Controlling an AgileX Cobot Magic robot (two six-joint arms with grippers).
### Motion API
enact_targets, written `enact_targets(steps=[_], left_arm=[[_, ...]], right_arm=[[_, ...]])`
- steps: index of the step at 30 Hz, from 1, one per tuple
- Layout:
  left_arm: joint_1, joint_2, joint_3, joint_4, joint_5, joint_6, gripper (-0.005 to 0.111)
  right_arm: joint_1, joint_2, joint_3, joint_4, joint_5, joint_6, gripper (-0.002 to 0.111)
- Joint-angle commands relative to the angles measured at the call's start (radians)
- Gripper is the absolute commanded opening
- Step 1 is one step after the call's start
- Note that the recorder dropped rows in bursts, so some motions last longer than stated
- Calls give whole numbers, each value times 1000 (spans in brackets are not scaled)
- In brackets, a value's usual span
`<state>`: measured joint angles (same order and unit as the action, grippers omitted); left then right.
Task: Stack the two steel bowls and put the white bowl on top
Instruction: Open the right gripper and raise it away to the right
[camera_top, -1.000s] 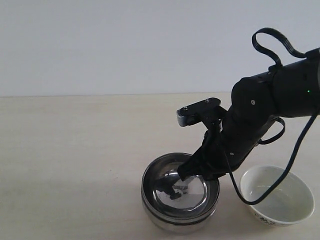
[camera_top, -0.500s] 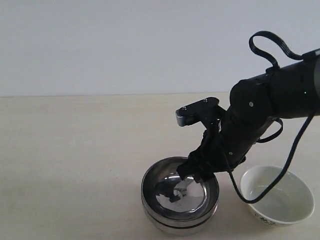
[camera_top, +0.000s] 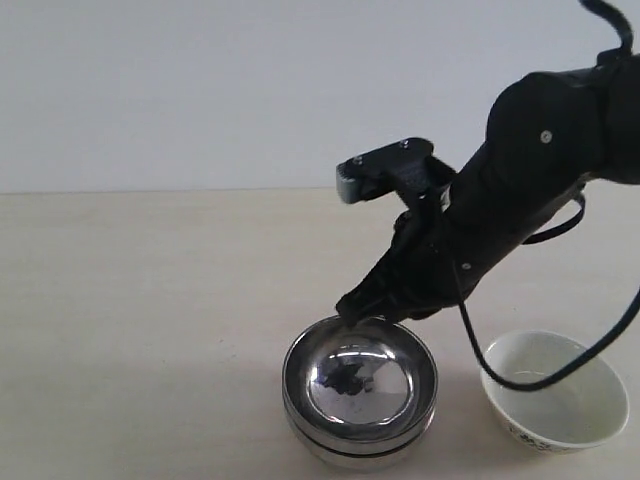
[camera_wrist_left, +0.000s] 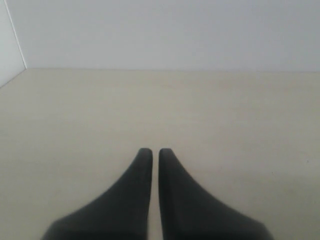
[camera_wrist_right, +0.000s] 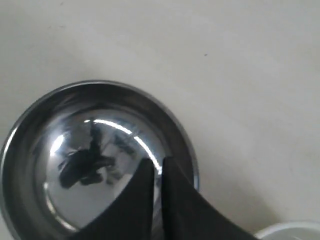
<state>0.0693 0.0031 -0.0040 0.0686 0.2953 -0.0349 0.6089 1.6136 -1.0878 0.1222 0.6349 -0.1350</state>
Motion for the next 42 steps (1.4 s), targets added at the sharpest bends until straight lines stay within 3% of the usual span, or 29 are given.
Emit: enact_targets(steps=[1,15,21,22,24,27,29,34,42], left_arm=[[3,-3,4,-4,0,1,4],[3,-3,4,-4,0,1,4],[3,-3,4,-4,0,1,4],[3,-3,4,-4,0,1,4],[3,-3,4,-4,0,1,4],[3,-3,4,-4,0,1,4],[3,-3,4,-4,0,1,4],[3,-3,4,-4,0,1,4],[3,-3,4,-4,0,1,4]], right_arm=[[68,29,26,22,-26,-32,0],[97,171,22,-4,-100,-32,0],[97,-2,-83,-261,88,176,1],[97,-22,-83,-316,123,213,3],[94,-45,-83,-509,247,356,20],[25,-47,-75,-564,372,424,50],[-38,-47,-57,-564,394,441,59],[-219,-47,17,-523,354,444,59],[-365,-45,153,-378,150,315,59]])
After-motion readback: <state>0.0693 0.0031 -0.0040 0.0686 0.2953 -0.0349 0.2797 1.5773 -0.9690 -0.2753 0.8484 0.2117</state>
